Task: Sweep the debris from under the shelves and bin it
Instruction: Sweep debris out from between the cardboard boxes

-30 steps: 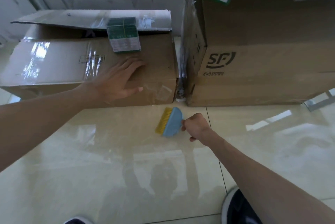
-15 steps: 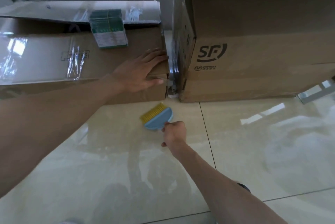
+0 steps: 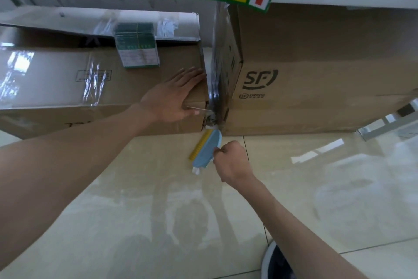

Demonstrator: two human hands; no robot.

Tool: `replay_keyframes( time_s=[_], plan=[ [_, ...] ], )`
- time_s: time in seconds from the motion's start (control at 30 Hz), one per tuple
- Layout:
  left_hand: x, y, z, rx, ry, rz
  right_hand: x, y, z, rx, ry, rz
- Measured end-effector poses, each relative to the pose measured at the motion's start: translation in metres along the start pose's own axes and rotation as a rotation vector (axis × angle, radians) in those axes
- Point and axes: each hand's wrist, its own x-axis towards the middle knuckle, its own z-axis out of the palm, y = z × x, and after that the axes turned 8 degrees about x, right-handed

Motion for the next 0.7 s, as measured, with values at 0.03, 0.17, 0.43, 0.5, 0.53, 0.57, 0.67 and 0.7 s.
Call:
replay_keyframes(
  time_s=[0.03,0.17,0.43,0.5,0.53,0.57,0.67,0.7],
  plan=[
    [0.0,0.0,0.001,0.009,-0.001,-0.006,-0.003,-0.006,-0.003,-0.04,0.005,-0.022],
    [0.001,-0.001,0.004,0.03,-0.036,-0.018,-0.01,-0.036,-0.012,-0.197,0.064,-0.074],
    [0.001,-0.007,0.006,0.048,-0.068,0.029,-0.017,-0.068,0.0,-0.385,0.086,-0.123],
    [0.001,-0.007,0.007,0.052,-0.071,0.032,-0.01,-0.072,0.001,-0.38,0.095,-0.128],
    [0.001,-0.008,0.007,0.054,-0.073,0.032,-0.005,-0.073,0.002,-0.377,0.089,-0.119],
    [0.002,-0.007,0.007,0.054,-0.076,0.031,0.002,-0.075,0.003,-0.372,0.08,-0.1],
    [0.001,-0.007,0.007,0.055,-0.061,0.028,0.022,-0.075,0.009,-0.348,0.052,-0.052],
    [0.001,-0.007,0.006,0.055,-0.062,0.025,0.027,-0.074,0.011,-0.351,0.044,-0.058]
  ],
)
